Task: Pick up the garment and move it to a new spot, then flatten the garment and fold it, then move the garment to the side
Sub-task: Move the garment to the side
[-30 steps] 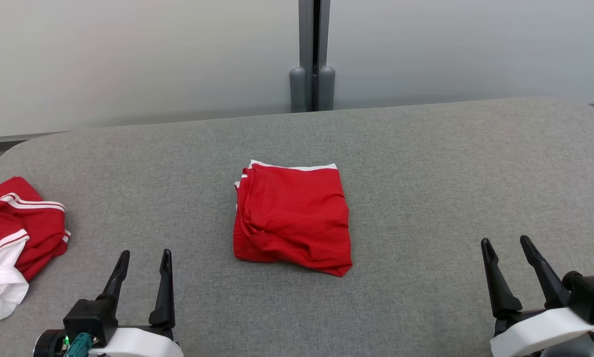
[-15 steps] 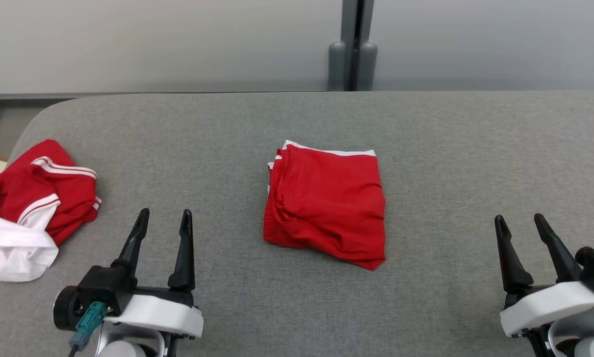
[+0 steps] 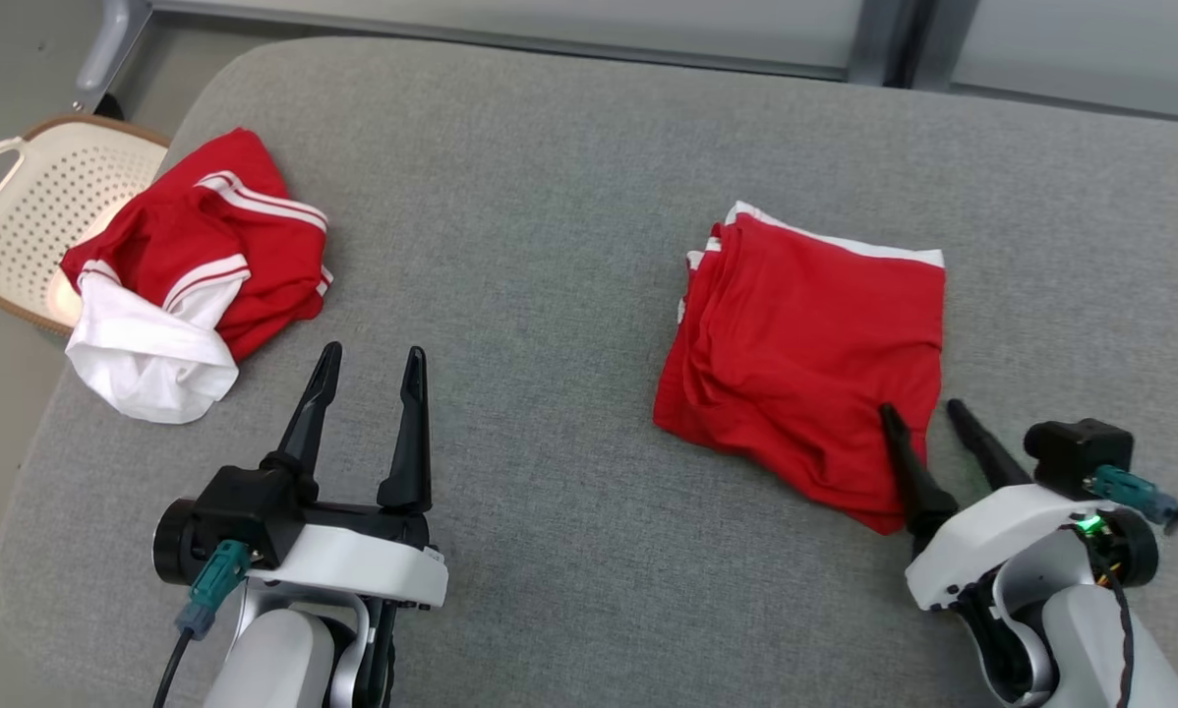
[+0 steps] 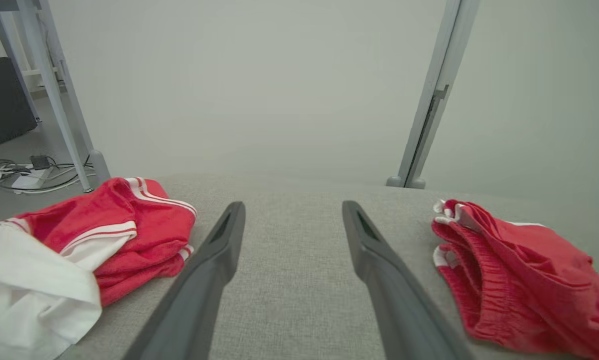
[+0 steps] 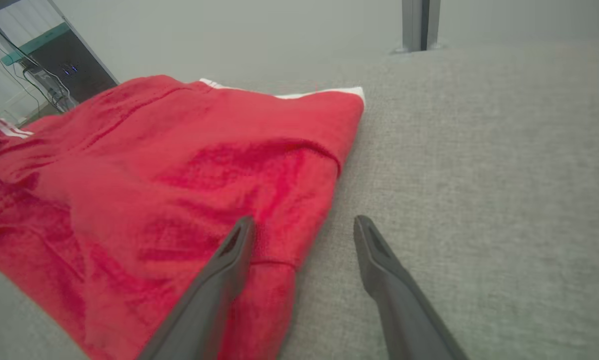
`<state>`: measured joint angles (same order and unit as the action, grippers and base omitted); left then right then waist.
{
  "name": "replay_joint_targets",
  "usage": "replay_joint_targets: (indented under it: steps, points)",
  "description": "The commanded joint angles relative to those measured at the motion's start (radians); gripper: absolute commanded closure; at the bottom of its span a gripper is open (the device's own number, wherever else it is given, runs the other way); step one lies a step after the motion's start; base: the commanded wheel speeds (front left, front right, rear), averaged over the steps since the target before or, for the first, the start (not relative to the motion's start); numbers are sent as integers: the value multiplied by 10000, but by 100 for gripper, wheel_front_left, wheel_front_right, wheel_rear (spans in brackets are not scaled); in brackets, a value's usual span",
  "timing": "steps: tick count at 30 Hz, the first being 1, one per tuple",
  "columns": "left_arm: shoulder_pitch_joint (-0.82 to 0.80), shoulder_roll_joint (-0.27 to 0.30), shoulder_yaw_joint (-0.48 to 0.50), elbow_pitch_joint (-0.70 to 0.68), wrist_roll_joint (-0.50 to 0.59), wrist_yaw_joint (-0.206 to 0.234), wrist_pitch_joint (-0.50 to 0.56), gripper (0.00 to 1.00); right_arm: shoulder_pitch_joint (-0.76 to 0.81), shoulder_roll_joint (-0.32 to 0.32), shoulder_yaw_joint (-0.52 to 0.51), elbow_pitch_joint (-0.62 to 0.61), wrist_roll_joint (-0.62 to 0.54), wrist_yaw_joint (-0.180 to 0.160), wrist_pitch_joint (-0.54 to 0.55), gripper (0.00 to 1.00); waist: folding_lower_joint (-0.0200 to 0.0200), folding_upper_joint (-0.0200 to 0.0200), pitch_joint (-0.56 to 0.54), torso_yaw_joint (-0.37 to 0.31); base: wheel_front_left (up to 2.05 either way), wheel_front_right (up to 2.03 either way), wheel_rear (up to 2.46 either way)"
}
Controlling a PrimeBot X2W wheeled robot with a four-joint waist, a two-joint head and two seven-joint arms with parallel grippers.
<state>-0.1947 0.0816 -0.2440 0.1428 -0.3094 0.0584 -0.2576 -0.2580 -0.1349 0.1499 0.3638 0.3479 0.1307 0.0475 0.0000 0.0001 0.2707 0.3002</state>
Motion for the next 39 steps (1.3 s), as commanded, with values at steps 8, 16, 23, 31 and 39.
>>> replay_joint_targets:
  steps: [8, 16, 23, 31, 39]
  points:
    - [-404, -55, 186, -10, 107, -38, -80, 0, -318, -26, 836, 1032, 1175, 0, 601, 99, 0, -1, 280, -67, 0, 0, 0]
    - [-396, 34, 369, -247, 313, -90, -83, 0, -742, -406, 1418, 1228, 1613, -13, 434, 100, 0, -1, 328, -944, 0, 0, 0]
    - [-471, 376, 478, -600, 524, -95, -66, 0, -819, -772, 2162, 1108, 1837, -20, 163, 100, 0, -1, 286, -2691, 0, 0, 0]
    - [-668, 861, 461, -1393, 754, -46, 429, 0, -1150, -1614, 3025, 1094, 2058, -23, -45, 100, 0, -1, 602, -4973, 0, 0, 0]
    - [-1376, 1242, 154, -2224, 1104, -278, 1049, 0, -2241, -2434, 3453, 1176, 2430, -9, -332, 100, 0, -1, 1409, -6042, 0, 0, 0]
